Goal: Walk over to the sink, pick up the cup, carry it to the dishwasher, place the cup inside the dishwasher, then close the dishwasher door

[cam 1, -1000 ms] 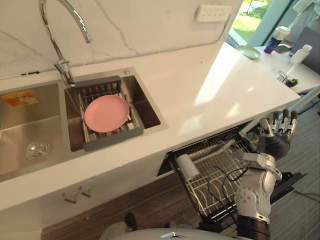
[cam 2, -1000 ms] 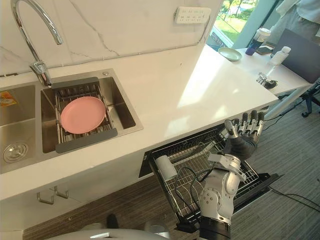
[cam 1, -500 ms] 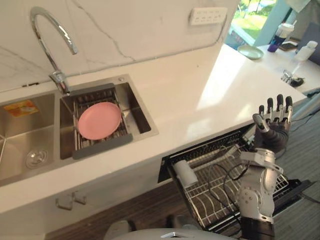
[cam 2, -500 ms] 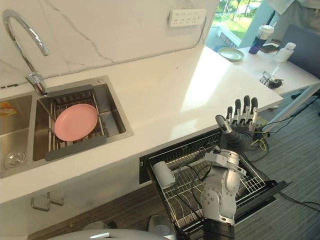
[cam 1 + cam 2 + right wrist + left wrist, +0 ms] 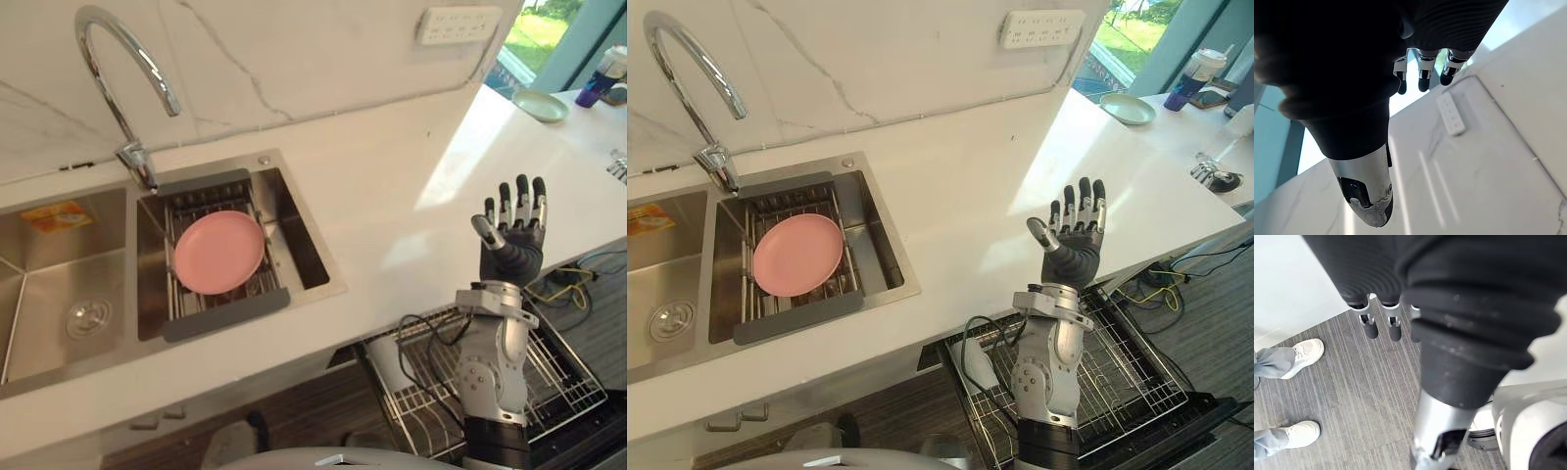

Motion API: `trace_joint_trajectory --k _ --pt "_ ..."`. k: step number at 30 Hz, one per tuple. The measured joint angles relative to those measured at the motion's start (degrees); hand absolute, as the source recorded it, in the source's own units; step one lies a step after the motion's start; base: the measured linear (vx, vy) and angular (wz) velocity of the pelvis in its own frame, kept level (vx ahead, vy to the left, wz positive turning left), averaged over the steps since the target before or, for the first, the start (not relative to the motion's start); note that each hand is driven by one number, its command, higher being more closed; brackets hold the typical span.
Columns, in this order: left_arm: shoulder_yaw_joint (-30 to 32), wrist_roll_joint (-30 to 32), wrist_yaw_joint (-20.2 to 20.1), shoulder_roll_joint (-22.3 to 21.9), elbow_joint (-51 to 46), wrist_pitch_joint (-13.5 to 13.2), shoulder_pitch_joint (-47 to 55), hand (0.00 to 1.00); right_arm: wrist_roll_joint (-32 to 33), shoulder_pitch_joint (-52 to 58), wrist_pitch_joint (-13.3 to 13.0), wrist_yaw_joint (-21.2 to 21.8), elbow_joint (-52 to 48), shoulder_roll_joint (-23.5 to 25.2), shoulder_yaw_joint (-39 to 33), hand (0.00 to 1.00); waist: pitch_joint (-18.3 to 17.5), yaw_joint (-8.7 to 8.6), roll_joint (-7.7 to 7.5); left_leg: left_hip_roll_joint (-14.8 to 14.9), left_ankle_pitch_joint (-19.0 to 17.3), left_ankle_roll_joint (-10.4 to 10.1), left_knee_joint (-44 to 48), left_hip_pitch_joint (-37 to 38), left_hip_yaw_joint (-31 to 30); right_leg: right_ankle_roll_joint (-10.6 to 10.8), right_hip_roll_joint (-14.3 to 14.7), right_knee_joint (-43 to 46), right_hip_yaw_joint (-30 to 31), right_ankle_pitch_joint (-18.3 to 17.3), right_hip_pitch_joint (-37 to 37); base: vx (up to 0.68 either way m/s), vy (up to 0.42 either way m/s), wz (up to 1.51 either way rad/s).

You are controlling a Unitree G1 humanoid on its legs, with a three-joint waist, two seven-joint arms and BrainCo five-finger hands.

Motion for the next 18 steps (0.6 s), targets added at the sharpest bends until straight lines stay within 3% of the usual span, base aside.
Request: trace_joint_trajectory --k 5,9,11,12,13,15,17,18 --pt "0.0 -1.0 -0.9 0.0 0.0 0.4 1.1 0.0 0.3 2.3 -0.3 0.0 0.0 0.0 -2.5 0.0 -0.2 -0.81 -0.4 -1.4 3.2 -0.1 -9.5 5.0 1.4 -0.3 0.0 0.0 2.0 -0.1 -0.6 -0.02 -0.009 -0.25" --pt "1.3 -1.8 -1.9 -0.6 0.0 0.4 1.9 0.0 1.2 2.1 -0.3 0.1 0.0 0.0 -2.7 0.0 -1.2 -0.27 -1.28 -2.4 2.7 -0.2 -10.5 5.7 1.6 0.2 -0.8 1.3 2.8 -1.1 -1.6 0.04 0.025 -0.13" --pt "1.8 -2.4 -2.0 -0.3 0.1 0.4 2.2 0.0 1.1 2.0 -0.3 0.0 0.0 0.0 -2.7 0.0 -1.1 0.53 -2.37 -4.5 0.5 -0.2 -10.9 6.9 -0.9 0.7 -2.7 9.7 2.7 -3.3 -4.3 0.08 0.05 -0.17" --pt "1.8 -2.7 -1.9 -0.3 0.2 0.4 2.3 0.0 1.0 1.7 -0.3 0.0 0.0 0.0 -2.3 0.0 -0.8 1.25 -2.23 -4.8 0.6 0.1 -11.5 7.6 -1.5 0.5 -2.9 14.8 2.9 -3.4 -6.7 0.06 0.047 -0.35" --pt "1.7 -3.2 -1.9 -0.3 0.1 0.4 2.8 0.0 1.0 1.6 -0.3 0.0 0.0 0.5 -1.3 0.0 -0.4 1.4 -2.06 -4.3 0.9 1.0 -11.5 8.7 -1.6 -0.8 -3.0 24.9 3.0 -2.7 -11.8 0.06 0.028 -0.2" --pt "1.5 -4.2 -1.5 0.0 0.2 0.5 3.5 0.0 1.2 2.1 -0.3 0.1 0.0 1.5 -0.9 0.0 0.1 0.62 -1.99 -2.9 -0.8 1.1 -10.0 9.6 -3.1 -1.7 -2.5 26.3 2.8 -4.8 -13.6 0.08 0.003 0.27" --pt "1.9 -5.3 -0.8 1.3 0.6 0.5 4.1 0.0 1.2 2.1 -0.4 0.6 -0.5 2.2 -0.5 0.0 0.2 0.48 -4.47 -2.5 -2.2 -0.8 -8.0 8.6 -4.3 -1.3 -1.2 15.6 4.3 -0.1 -13.3 0.07 -0.052 0.44" --pt "2.1 -5.5 -0.1 2.7 1.1 0.4 3.7 0.0 1.1 2.1 -0.4 1.0 -0.9 2.1 -0.3 0.0 0.4 0.46 -7.67 -3.7 -2.6 -1.3 -7.3 8.3 -5.2 0.6 -1.9 10.0 4.8 6.1 -12.9 0.13 -0.114 0.46"
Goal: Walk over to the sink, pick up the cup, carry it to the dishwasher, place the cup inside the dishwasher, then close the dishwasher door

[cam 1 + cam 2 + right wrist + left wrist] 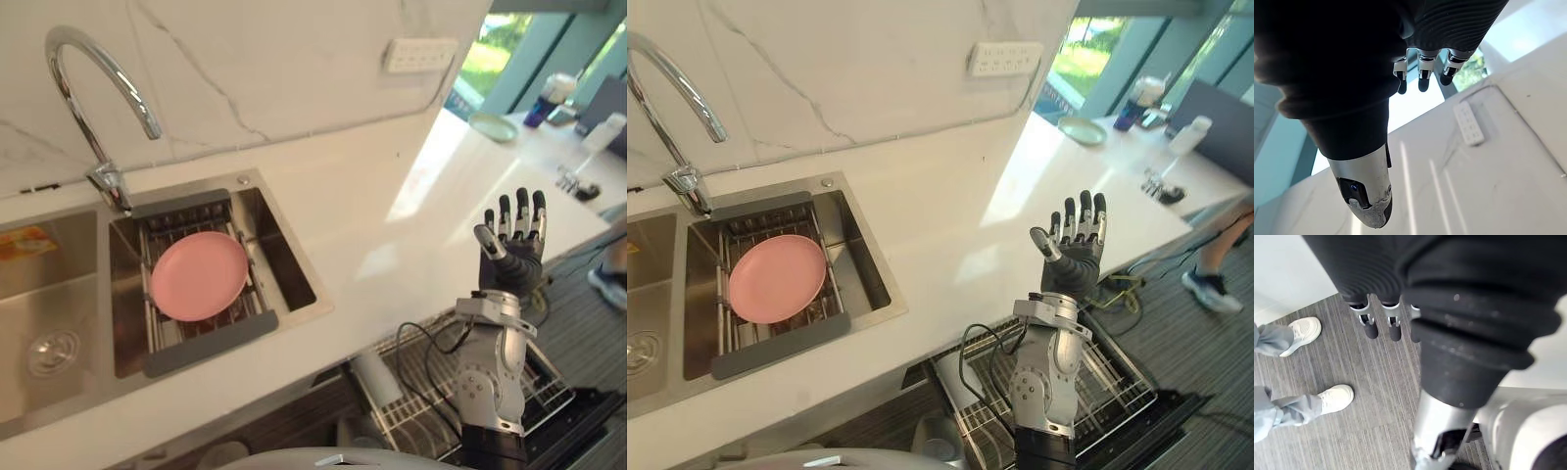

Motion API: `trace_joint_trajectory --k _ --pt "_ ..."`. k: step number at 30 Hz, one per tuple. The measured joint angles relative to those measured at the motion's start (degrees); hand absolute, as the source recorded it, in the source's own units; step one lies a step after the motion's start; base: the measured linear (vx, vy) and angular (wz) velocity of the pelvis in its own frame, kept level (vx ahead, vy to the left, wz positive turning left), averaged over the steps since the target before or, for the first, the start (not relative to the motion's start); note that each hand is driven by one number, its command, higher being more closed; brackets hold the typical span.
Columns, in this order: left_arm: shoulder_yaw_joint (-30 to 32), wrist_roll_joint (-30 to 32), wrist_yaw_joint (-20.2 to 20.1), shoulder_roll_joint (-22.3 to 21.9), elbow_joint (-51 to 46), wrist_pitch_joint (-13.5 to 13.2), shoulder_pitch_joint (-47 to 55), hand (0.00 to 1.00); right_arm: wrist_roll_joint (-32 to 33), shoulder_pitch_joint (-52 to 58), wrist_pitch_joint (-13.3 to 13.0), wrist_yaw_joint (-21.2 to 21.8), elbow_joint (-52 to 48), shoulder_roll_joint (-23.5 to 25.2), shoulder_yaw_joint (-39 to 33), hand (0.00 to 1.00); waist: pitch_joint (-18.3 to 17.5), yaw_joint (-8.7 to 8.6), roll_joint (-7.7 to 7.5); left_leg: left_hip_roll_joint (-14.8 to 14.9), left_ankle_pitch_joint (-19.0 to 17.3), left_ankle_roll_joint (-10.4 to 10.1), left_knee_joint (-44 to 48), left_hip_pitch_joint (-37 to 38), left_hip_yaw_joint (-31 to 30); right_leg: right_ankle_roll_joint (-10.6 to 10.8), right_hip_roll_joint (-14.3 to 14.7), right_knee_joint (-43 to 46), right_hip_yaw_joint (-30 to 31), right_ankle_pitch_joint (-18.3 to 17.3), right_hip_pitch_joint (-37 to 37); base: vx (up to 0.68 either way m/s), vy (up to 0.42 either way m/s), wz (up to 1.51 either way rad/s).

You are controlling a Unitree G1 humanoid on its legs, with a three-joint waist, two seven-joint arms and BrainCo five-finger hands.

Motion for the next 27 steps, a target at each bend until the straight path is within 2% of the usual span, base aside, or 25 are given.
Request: trace_joint_trajectory --k 1,3,6,8,10,13,15,17,19,23,26,27 --pt "0.0 -0.1 0.8 -0.3 0.3 0.2 -0.4 0.0 0.0 0.0 0.2 0.2 0.4 -0.6 -0.1 0.0 -0.4 0.38 0.74 1.3 0.2 -0.6 -0.3 -0.5 -1.3 -0.3 1.1 -3.1 -1.2 1.3 1.7 0.14 -0.096 0.4" --pt "0.1 -1.7 2.1 -0.5 -0.1 0.3 -0.7 0.0 0.2 -0.6 0.0 0.2 0.4 -0.8 0.0 0.0 -1.1 0.83 0.65 2.4 0.4 -1.0 -0.6 -0.9 -1.7 -0.7 2.2 -8.7 -1.8 3.4 3.3 0.12 -0.025 0.11" --pt "2.1 -3.8 4.1 -1.5 -0.1 0.2 -0.7 0.0 0.0 -1.7 0.1 -1.0 0.4 -1.3 -0.1 0.0 -1.2 1.13 1.69 2.5 1.3 -0.6 -2.4 -0.9 -1.4 -0.6 2.7 -14.0 -2.0 6.3 4.8 0.09 0.012 -0.04" --pt "2.3 -5.0 6.6 -1.7 0.0 -0.6 -0.6 0.0 0.1 -1.7 0.6 -1.3 0.4 -1.3 -0.2 0.0 -1.3 1.03 1.79 2.4 1.2 -0.5 -2.6 -0.7 -1.2 -0.5 2.8 -15.9 -2.0 7.0 5.9 0.07 0.026 -0.03" --pt "2.4 -5.8 9.9 -1.8 -0.1 -2.7 -0.8 0.0 0.1 -1.7 1.7 -1.5 0.4 -1.3 -0.1 0.0 -1.4 0.87 1.55 2.3 1.1 -0.4 -2.9 -0.4 -1.2 -0.5 2.9 -17.0 -2.1 7.4 6.6 0.06 0.021 0.0" --pt "3.6 -7.7 12.6 -2.2 -0.6 -4.0 -0.8 0.0 0.1 -1.2 2.6 -1.9 0.4 -1.3 0.1 0.0 -1.5 0.88 1.62 2.2 1.0 -0.4 -3.4 0.7 -1.1 -0.4 2.9 -18.1 -2.3 7.4 7.9 0.01 0.004 0.0" --pt "4.4 -8.6 15.0 -2.6 -0.7 -5.6 -0.7 0.0 0.1 -0.5 2.6 -1.9 0.4 -1.3 0.2 0.0 -1.5 1.04 1.77 2.3 0.7 -0.5 -3.4 1.0 -1.1 -0.3 3.0 -18.5 -2.3 7.5 8.6 0.0 0.0 0.0" --pt "4.5 -12.9 18.3 -3.0 -1.5 -7.3 -0.8 0.0 0.1 0.0 2.6 -1.9 0.4 -1.3 0.7 0.0 -1.5 0.98 2.07 2.3 0.6 -0.5 -3.4 1.0 -1.0 -0.2 3.1 -19.1 -2.2 7.6 8.9 -0.03 -0.015 -0.03" --pt "4.6 -14.0 19.6 -3.4 -2.0 -8.5 -0.9 0.0 0.1 0.2 2.7 -1.8 0.4 -1.3 1.6 0.0 -1.5 0.79 2.38 2.4 0.6 -0.6 -3.5 1.1 -0.9 -0.3 3.1 -19.5 -2.1 7.8 9.2 -0.03 -0.016 -0.03" --pt "4.7 -12.1 22.1 -4.2 -2.1 -11.4 -1.0 0.0 1.0 0.6 3.1 0.1 0.4 -1.3 2.3 0.0 -2.1 0.67 3.32 2.5 0.7 -0.6 -4.3 1.2 -0.7 -0.3 3.2 -20.4 -2.0 8.0 9.3 -0.01 -0.011 -0.02" --pt "4.7 -7.2 21.8 -4.2 -2.3 -11.9 -1.6 0.0 1.6 0.6 5.8 3.8 0.3 -1.7 3.3 0.0 -2.2 0.54 3.44 2.7 0.7 -0.7 -4.3 0.9 -0.7 -0.4 3.2 -20.6 -2.1 8.1 9.1 0.0 0.0 0.0" --pt "4.6 -5.2 21.3 -4.1 -2.3 -11.9 -1.9 0.0 1.9 0.6 7.8 5.8 0.3 -2.5 4.5 0.0 -2.2 0.34 3.43 2.7 0.7 -0.7 -4.4 0.7 -0.7 -0.5 3.3 -20.7 -2.1 8.1 9.0 0.0 0.0 0.0"
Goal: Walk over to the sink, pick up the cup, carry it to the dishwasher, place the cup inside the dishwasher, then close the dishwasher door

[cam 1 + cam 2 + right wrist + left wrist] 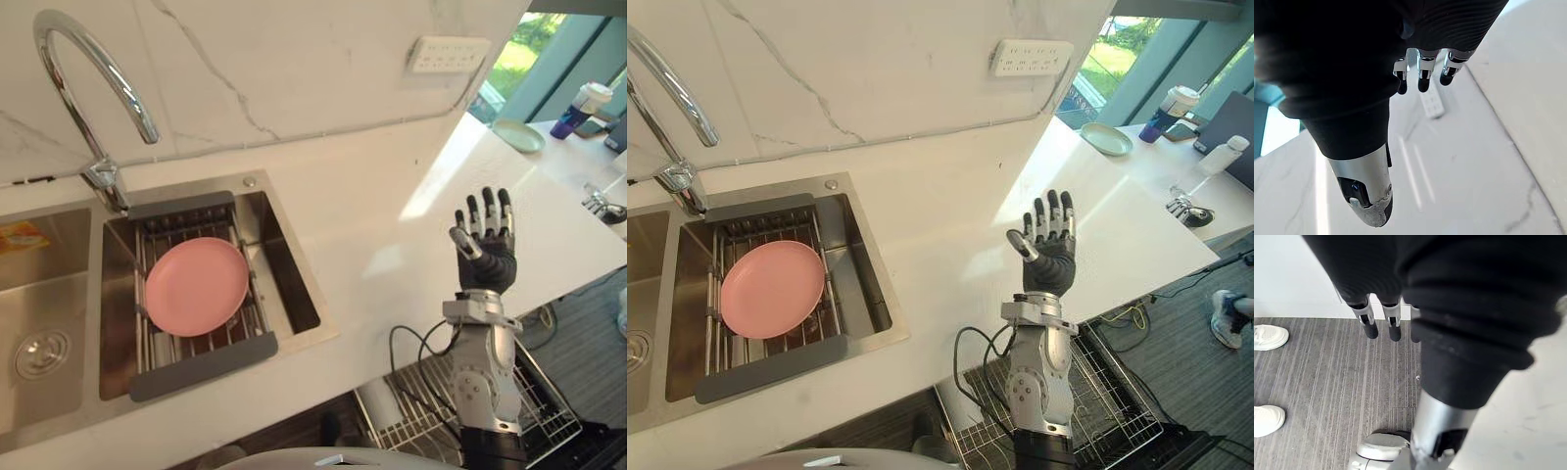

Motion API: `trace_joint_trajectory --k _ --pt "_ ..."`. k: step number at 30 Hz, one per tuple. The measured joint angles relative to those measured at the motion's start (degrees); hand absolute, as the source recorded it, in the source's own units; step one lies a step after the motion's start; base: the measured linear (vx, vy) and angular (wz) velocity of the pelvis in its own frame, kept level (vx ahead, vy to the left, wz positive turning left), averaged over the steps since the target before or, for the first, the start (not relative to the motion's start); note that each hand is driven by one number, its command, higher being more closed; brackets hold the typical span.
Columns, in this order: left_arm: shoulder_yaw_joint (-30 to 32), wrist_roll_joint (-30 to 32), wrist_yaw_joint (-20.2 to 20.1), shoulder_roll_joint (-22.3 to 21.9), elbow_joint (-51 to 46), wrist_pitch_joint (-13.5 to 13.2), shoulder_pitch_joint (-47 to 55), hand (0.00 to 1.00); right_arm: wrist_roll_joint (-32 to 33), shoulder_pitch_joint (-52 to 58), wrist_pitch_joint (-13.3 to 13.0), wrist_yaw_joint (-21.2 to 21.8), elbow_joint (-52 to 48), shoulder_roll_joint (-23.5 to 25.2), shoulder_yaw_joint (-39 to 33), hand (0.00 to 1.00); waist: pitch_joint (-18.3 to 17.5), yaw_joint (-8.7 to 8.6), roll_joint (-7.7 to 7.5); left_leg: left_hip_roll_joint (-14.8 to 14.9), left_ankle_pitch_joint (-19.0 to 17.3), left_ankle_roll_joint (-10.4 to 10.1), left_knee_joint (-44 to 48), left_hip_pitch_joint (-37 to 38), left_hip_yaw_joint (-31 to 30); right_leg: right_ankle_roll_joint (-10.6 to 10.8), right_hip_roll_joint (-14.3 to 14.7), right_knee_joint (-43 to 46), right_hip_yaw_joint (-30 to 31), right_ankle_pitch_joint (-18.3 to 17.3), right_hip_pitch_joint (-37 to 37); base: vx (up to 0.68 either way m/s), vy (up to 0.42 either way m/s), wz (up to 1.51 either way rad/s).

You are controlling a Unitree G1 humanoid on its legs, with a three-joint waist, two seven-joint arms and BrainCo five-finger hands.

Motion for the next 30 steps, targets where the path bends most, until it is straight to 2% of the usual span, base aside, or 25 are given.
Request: trace_joint_trajectory --k 2,4,5,8,13,15,16,21,24,26,29,30 --pt "-0.2 2.5 -2.7 0.4 -0.1 0.3 -0.7 0.0 -0.2 0.0 3.2 3.2 0.0 -0.5 1.7 0.0 0.0 -0.02 0.05 0.0 0.1 -0.1 0.0 -0.3 0.0 0.0 0.0 -0.1 -0.3 0.2 -0.2 -0.01 -0.024 0.04" --pt "-0.6 3.2 -5.6 1.4 -0.1 1.6 -1.7 0.0 -2.3 0.0 7.8 7.3 0.0 -1.9 4.7 0.0 -0.1 -0.06 0.17 0.0 0.1 -0.1 -0.1 -0.2 0.0 0.0 -0.1 -0.7 -1.3 0.3 0.4 0.01 -0.023 0.1" --pt "-0.7 3.2 -6.1 1.7 -0.1 2.1 -1.9 0.0 -3.8 0.0 8.9 8.3 0.0 -2.4 5.9 0.0 -0.2 -0.02 0.22 0.0 0.1 -0.1 -0.1 -0.2 0.0 0.1 -0.1 -0.9 -1.4 0.3 0.6 0.01 -0.023 0.09" --pt "-2.6 3.2 -6.7 2.4 0.0 3.3 -2.3 0.0 -7.7 -0.8 11.8 10.0 0.7 -3.6 10.4 0.0 -0.3 0.34 0.46 0.0 0.2 -0.2 -0.2 0.2 0.0 0.1 -0.1 -1.3 -1.8 0.4 0.7 0.0 -0.005 0.01" --pt "-3.1 4.3 -7.1 2.6 0.2 5.1 -3.3 0.0 -11.0 -6.6 13.5 10.9 5.1 -4.3 18.9 0.0 -0.6 0.55 0.9 0.3 0.6 -0.6 -0.5 0.7 -0.5 0.1 -0.2 -1.4 -3.1 0.4 2.1 -0.05 -0.035 0.09" --pt "-4.7 4.4 -7.5 3.1 0.6 5.7 -3.7 0.0 -12.1 -8.0 13.7 10.8 5.5 -4.2 21.7 0.0 -1.1 0.69 1.05 0.3 1.6 -0.5 -1.8 0.8 -1.4 0.1 -0.3 -1.4 -4.5 0.4 2.4 -0.07 -0.04 0.22" --pt "-6.9 5.3 -8.2 3.7 0.7 6.2 -6.5 0.0 -11.9 -12.2 14.0 8.2 12.0 -1.9 30.8 0.0 -1.7 1.47 2.38 1.4 6.1 -1.0 -5.5 0.6 3.1 0.3 -1.0 -1.4 -9.0 0.8 3.3 -0.03 -0.022 0.16" --pt "-6.9 5.2 -8.2 3.7 0.7 6.1 -6.4 0.0 -11.8 -12.2 13.9 8.1 12.1 -1.9 30.5 0.0 -1.4 1.44 2.38 1.4 6.1 -1.1 -5.5 0.7 3.5 0.3 -1.0 -1.4 -8.5 0.8 3.1 0.0 0.0 -0.04" --pt "-6.8 4.5 -8.1 3.5 0.5 5.1 -6.4 0.0 -9.4 -11.2 12.9 7.0 12.0 -0.9 26.5 0.0 -0.8 1.71 2.63 1.5 6.1 -1.1 -5.4 0.6 4.3 0.2 -0.8 -1.4 -7.6 1.0 2.4 -0.01 -0.008 -0.16" --pt "-6.8 3.2 -7.9 3.3 0.4 4.9 -6.4 0.0 -8.6 -9.3 10.9 5.5 11.9 -0.4 21.7 0.0 -0.5 1.68 2.84 1.5 6.1 -1.1 -5.2 0.6 4.2 0.2 -0.8 -1.4 -7.7 1.0 2.4 0.0 -0.008 0.02" --pt "-6.8 0.7 -5.9 2.8 0.0 3.7 -5.7 0.0 -8.6 -5.3 7.3 0.5 11.3 0.4 12.5 0.0 -0.3 1.25 3.06 1.4 5.1 -0.9 -3.5 -0.9 3.1 0.4 -1.2 -1.4 -8.8 0.1 2.5 0.0 -0.003 0.21" --pt "-6.7 0.1 -4.4 2.5 -0.1 2.8 -5.7 0.0 -8.8 -3.7 6.1 -2.3 10.7 0.4 8.2 0.0 0.1 1.0 3.2 1.9 2.6 -0.7 -0.2 -2.9 3.7 0.4 -1.8 -0.8 -9.9 -0.3 2.5 0.01 0.046 0.59"
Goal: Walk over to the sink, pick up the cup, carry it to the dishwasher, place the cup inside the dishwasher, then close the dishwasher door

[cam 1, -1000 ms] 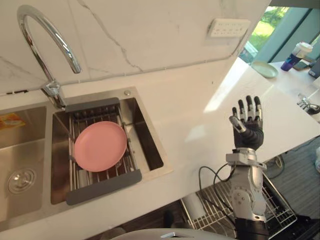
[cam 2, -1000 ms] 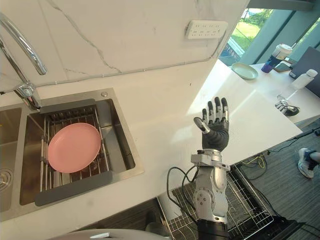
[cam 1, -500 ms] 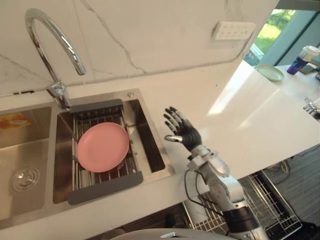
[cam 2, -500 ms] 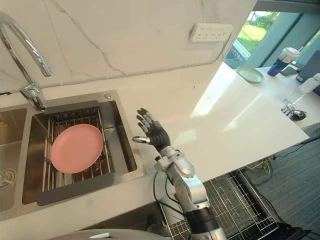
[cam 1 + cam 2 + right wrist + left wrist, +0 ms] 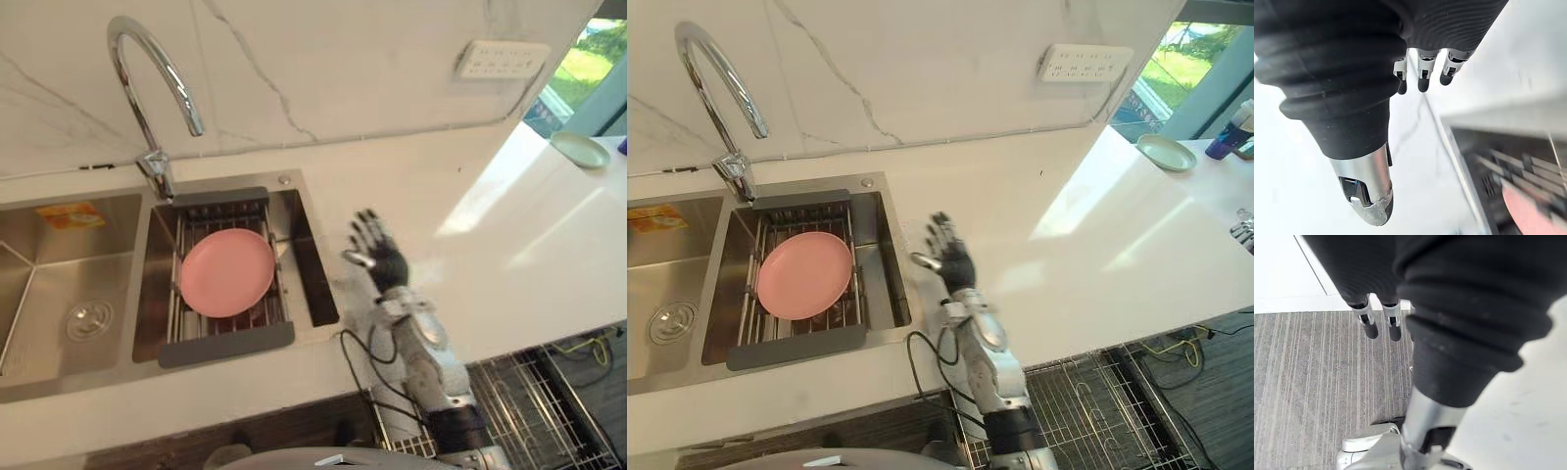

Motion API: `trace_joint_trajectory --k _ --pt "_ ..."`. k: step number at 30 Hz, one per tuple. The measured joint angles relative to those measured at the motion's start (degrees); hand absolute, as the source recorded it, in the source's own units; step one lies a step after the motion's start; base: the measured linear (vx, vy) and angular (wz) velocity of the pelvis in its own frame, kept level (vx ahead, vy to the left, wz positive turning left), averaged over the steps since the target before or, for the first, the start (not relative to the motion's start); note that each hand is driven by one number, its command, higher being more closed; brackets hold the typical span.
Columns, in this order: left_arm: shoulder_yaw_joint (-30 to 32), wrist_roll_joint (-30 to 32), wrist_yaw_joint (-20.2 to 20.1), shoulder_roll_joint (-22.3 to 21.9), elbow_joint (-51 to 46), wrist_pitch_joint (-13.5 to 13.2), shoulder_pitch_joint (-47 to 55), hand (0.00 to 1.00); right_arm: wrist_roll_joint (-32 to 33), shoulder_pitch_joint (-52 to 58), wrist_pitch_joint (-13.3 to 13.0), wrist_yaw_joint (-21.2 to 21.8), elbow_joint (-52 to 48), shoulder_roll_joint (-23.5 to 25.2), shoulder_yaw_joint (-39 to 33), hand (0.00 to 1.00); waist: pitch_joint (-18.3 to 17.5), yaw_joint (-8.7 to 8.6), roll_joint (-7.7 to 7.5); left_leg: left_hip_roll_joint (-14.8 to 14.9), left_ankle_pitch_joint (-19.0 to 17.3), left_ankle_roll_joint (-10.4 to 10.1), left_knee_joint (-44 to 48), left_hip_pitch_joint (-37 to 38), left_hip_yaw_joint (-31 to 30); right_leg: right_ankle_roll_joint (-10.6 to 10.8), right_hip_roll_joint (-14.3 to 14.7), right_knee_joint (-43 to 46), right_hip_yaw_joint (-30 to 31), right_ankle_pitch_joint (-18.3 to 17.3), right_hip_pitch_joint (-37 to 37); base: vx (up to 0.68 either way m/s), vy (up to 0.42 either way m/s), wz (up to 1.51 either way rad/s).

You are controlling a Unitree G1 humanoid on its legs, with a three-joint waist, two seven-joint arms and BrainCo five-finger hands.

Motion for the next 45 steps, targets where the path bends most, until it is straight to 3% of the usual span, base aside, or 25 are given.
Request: trace_joint_trajectory --k 1,2,3,4,5,7,9,10,12,13,14,15,16,17,18,20,22,25,31,32,35,40,45 --pt "1.6 -0.8 1.9 -0.3 -0.4 -0.6 -0.3 0.0 -0.6 1.7 -0.7 -3.2 -2.4 0.1 -4.8 0.0 0.6 -0.57 0.26 2.4 -3.4 0.1 4.9 -1.4 6.4 0.2 -1.2 0.7 -2.4 -0.3 0.6 0.03 0.067 0.77" --pt "2.1 -1.3 2.5 -0.4 -0.4 -0.5 -0.2 0.0 -1.0 2.3 -1.5 -5.0 -4.1 -0.2 -7.0 0.0 0.9 -1.42 0.37 4.5 -4.5 0.4 8.0 -2.3 10.2 0.5 -1.7 1.2 -3.5 -0.5 1.1 0.03 0.127 1.0" --pt "2.4 -2.6 2.4 -0.6 -0.4 -0.1 -0.2 0.0 -1.7 1.9 -3.9 -8.1 -6.3 -1.9 -10.6 0.0 0.9 -2.73 1.77 7.8 -3.6 1.3 12.9 -3.9 13.5 1.1 -2.6 2.9 -5.5 -1.5 0.8 0.02 0.135 0.66" --pt "2.1 -3.5 0.7 -1.3 -0.3 0.2 0.1 0.0 -2.7 0.0 -5.2 -9.6 -7.2 -4.5 -12.3 0.0 0.9 -2.7 2.9 7.6 -3.2 -0.6 14.5 -4.2 12.7 2.2 -4.1 5.9 -5.3 -2.7 -0.7 0.0 0.216 0.39" --pt "2.1 -3.6 -0.3 -1.1 -0.3 0.2 0.3 0.0 -3.0 -1.1 -5.2 -9.7 -7.6 -4.8 -12.9 0.0 0.7 -2.8 3.19 6.9 -3.3 -0.4 15.2 -4.5 12.3 2.4 -5.0 7.0 -5.3 -3.0 -1.3 -0.02 0.237 0.07" --pt "2.1 -3.7 -2.4 0.2 -0.3 0.1 0.2 0.0 -3.1 -4.1 -5.5 -9.8 -8.4 -4.8 -13.3 0.0 1.6 -2.51 1.02 4.2 -4.4 -0.5 20.7 -7.0 4.6 3.2 -8.7 9.7 -4.3 -3.7 -2.0 -0.06 0.23 -0.02" --pt "2.0 -3.7 -2.3 -0.3 0.5 0.0 0.9 0.0 -2.7 -6.0 -5.5 -9.5 -8.3 -5.1 -12.6 0.0 1.6 -1.29 1.14 3.3 -8.0 -3.3 19.3 -5.1 2.1 4.1 -9.2 11.2 -2.1 -4.2 -3.3 -0.07 0.183 -0.36" --pt "2.0 -3.7 -1.9 -0.7 0.8 0.0 0.8 0.0 -2.3 -6.1 -5.6 -9.5 -8.2 -4.8 -12.9 0.0 1.6 -1.36 1.01 1.8 -9.1 -0.4 16.8 -3.7 2.5 4.4 -10.2 11.3 -2.1 -4.2 -3.2 -0.11 0.266 -0.17" --pt "1.7 -6.1 -1.2 0.2 0.9 0.2 1.0 0.0 -2.0 -4.9 -5.2 -9.7 -7.9 -4.5 -12.9 0.0 1.4 -1.24 -1.6 -2.2 -8.3 0.2 14.3 -2.5 2.8 3.1 -13.8 11.4 -2.8 -3.6 -3.3 -0.1 0.226 0.11" --pt "1.9 -5.8 -1.1 0.2 0.9 0.2 1.0 0.0 -2.0 -4.5 -5.2 -9.7 -7.9 -4.5 -13.0 0.0 1.4 -1.04 -2.02 -3.1 -8.1 1.0 13.5 -2.4 3.2 0.0 -14.7 12.0 -3.8 -3.3 -3.5 -0.09 0.164 -0.1" --pt "2.0 -4.3 -1.5 0.0 0.9 0.4 1.0 0.0 -2.0 -4.4 -5.1 -9.6 -7.9 -4.4 -12.6 0.0 1.4 -0.41 -1.82 -3.3 -7.5 1.9 11.8 -2.3 4.2 -4.9 -14.8 14.1 -5.2 -2.0 -5.3 -0.1 0.159 -0.21" --pt "2.0 -3.5 -1.7 0.1 0.8 0.6 1.2 0.0 -2.0 -4.4 -5.1 -9.4 -7.9 -4.2 -12.2 0.0 1.4 -0.16 -1.79 -3.2 -7.3 2.2 11.1 -2.3 4.5 -4.8 -14.4 15.2 -5.5 -1.8 -6.2 -0.09 0.145 -0.29" --pt "2.0 -3.0 -1.9 0.3 0.9 1.3 1.8 0.0 -2.0 -4.3 -5.1 -9.2 -7.9 -4.0 -11.0 0.0 1.2 -0.38 -2.08 -3.1 -6.9 2.2 10.0 -1.7 4.5 -3.0 -12.8 15.5 -5.5 -2.1 -6.2 -0.03 0.095 -0.14" --pt "2.1 -3.1 -2.1 0.5 0.9 1.7 2.1 0.0 -2.2 -4.2 -5.0 -9.1 -7.9 -4.0 -10.6 0.0 1.2 -0.45 -2.01 -3.0 -6.7 2.2 9.4 -1.3 4.6 -2.7 -12.0 14.9 -5.7 -2.3 -5.9 0.02 0.094 -0.2" --pt "2.1 -3.1 -2.9 1.1 0.8 2.2 2.4 0.0 -2.2 -4.2 -4.9 -8.9 -8.0 -4.0 -10.5 0.0 0.3 0.14 -3.22 -3.1 -6.1 2.2 8.1 -1.0 5.1 -1.4 -11.3 12.6 -6.0 -0.8 -5.1 0.05 0.051 -0.14" --pt "2.1 -3.2 -3.7 1.7 0.8 2.5 2.4 0.0 -2.3 -4.2 -4.4 -8.3 -8.0 -4.1 -10.7 0.0 -0.1 0.05 -3.83 -3.3 -5.0 2.4 6.9 -0.7 5.1 -0.8 -11.1 12.0 -6.6 -0.5 -4.9 0.06 0.017 -0.03" --pt "2.1 -3.8 -3.7 1.8 0.8 2.6 2.3 0.0 -3.2 -3.6 -3.8 -6.5 -7.9 -4.1 -10.7 0.0 -0.2 -0.6 -3.87 -3.3 -4.0 2.3 5.8 -0.3 4.0 -0.1 -10.4 10.0 -7.2 0.0 -3.8 0.12 -0.017 0.2" --pt "2.6 -5.2 -3.7 1.6 0.8 2.5 2.5 0.0 -6.9 -3.5 -2.6 -2.0 -7.9 -4.3 -10.7 0.0 -0.2 -0.21 -3.87 -3.0 -3.1 1.6 4.4 0.0 3.8 1.4 -9.4 6.5 -7.3 1.0 -2.2 0.07 -0.044 0.08" --pt "4.3 -5.2 -2.3 0.9 0.8 0.9 3.2 0.0 -17.1 -2.8 -1.1 7.1 -7.8 -6.2 -7.9 0.0 -0.4 0.75 -4.09 -2.1 -1.6 1.1 1.1 1.8 3.6 1.6 -7.8 4.5 -7.6 1.1 -0.4 -0.03 -0.055 0.0" --pt "4.3 -4.0 -2.6 0.9 0.7 1.0 3.3 0.0 -20.1 -2.3 -0.8 10.2 -7.7 -7.8 -5.9 0.0 -0.4 0.77 -4.16 -2.1 -0.6 0.8 -0.8 2.5 3.4 1.7 -7.6 4.3 -8.1 1.1 -0.1 -0.05 -0.047 0.06" --pt "4.4 -2.0 -2.9 1.0 0.7 0.9 3.4 0.0 -23.6 -2.3 -0.4 14.0 -7.7 -9.4 -3.1 0.0 -0.5 0.84 -4.3 -2.1 1.3 0.4 -3.9 3.9 3.5 2.1 -7.2 4.2 -8.1 0.9 -0.1 -0.05 -0.051 0.02" --pt "4.5 -1.8 -3.5 1.3 0.3 1.1 3.9 0.0 -30.7 -3.3 -0.4 18.4 -6.3 -12.2 2.7 0.0 -0.7 0.89 -4.52 -1.6 2.7 0.3 -5.3 4.4 3.8 2.7 -6.3 3.4 -7.9 1.1 -0.1 -0.04 -0.048 -0.04" --pt "4.5 -1.5 -3.8 1.8 0.2 1.5 3.8 0.0 -38.6 -5.9 -0.3 19.8 -2.9 -13.7 7.6 0.0 -1.3 0.97 -4.78 -1.3 3.4 0.1 -5.3 4.1 3.9 2.5 -5.4 1.7 -8.3 2.1 0.0 -0.01 -0.042 -0.02"
